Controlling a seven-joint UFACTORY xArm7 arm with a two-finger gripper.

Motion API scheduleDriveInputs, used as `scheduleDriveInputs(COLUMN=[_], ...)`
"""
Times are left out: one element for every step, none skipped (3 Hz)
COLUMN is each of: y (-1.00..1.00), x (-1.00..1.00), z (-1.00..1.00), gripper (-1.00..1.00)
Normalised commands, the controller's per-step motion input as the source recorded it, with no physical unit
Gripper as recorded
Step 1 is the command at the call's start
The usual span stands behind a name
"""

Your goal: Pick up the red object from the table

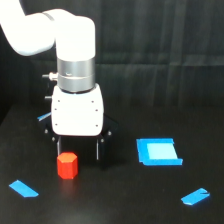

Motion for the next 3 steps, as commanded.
scheduleDriveInputs(y=[-0.49,-0.46,0.13], x=[0.03,-0.06,0.03], z=[-0.13,-0.18,-0.25], gripper=[0.44,-0.28,-1.00])
